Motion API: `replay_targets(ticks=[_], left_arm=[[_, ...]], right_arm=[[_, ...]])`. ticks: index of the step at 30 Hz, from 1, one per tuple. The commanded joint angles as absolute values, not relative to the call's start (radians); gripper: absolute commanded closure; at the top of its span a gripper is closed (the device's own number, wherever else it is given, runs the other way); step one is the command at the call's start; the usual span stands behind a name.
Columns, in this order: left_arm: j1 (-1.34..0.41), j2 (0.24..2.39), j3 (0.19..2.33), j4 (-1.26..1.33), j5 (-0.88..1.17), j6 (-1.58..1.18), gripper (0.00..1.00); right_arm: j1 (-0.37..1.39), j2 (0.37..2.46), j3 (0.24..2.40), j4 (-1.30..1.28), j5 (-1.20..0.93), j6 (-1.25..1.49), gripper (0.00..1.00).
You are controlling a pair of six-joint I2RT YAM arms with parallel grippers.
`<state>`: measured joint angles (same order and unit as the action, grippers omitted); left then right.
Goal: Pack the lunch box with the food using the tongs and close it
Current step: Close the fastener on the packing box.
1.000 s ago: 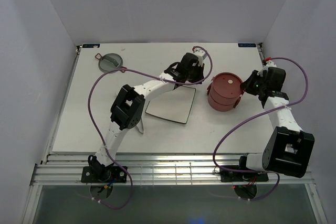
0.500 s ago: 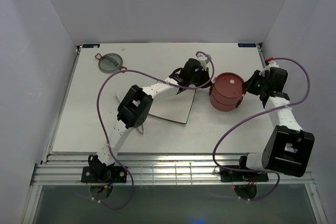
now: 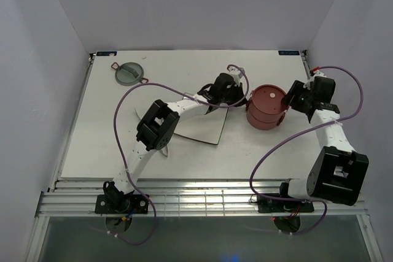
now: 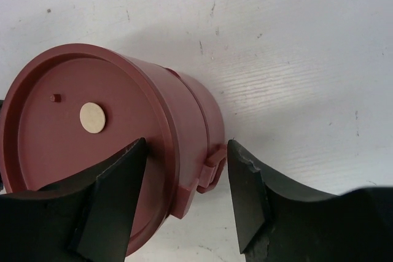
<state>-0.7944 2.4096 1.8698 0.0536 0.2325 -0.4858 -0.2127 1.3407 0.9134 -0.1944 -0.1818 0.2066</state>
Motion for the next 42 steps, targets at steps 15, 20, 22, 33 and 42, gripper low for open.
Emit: replay_targets(ticks=[15, 20, 22, 33, 42], left_arm=[[-0.773, 2.310, 1.832, -0.012, 0.241, -0.434, 1.00], [-0.772, 2.306, 1.827, 0.049, 0.226, -0.445, 1.00], [-0.772, 2.307, 1.829, 0.067, 0.215, -0.454, 1.00], [-0.772, 2.303, 1.871, 0.048, 0.100, -0.373, 1.00], [-0.793, 2.387, 1.895, 0.118, 0.198, -0.426, 1.00]], right_arm=[[-0.049, 1.357, 1.181, -0.460, -0.235, 0.098, 0.71], [-0.026, 1.407, 1.117, -0.414, -0.261, 0.083, 0.85], [-0.018, 1.422, 1.091, -0.411, -0.259, 0.081, 0.87], [-0.017, 1.440, 1.045, -0.417, -0.219, 0.080, 0.92], [-0.005, 1.480, 1.026, -0.402, -0.216, 0.089, 0.92]])
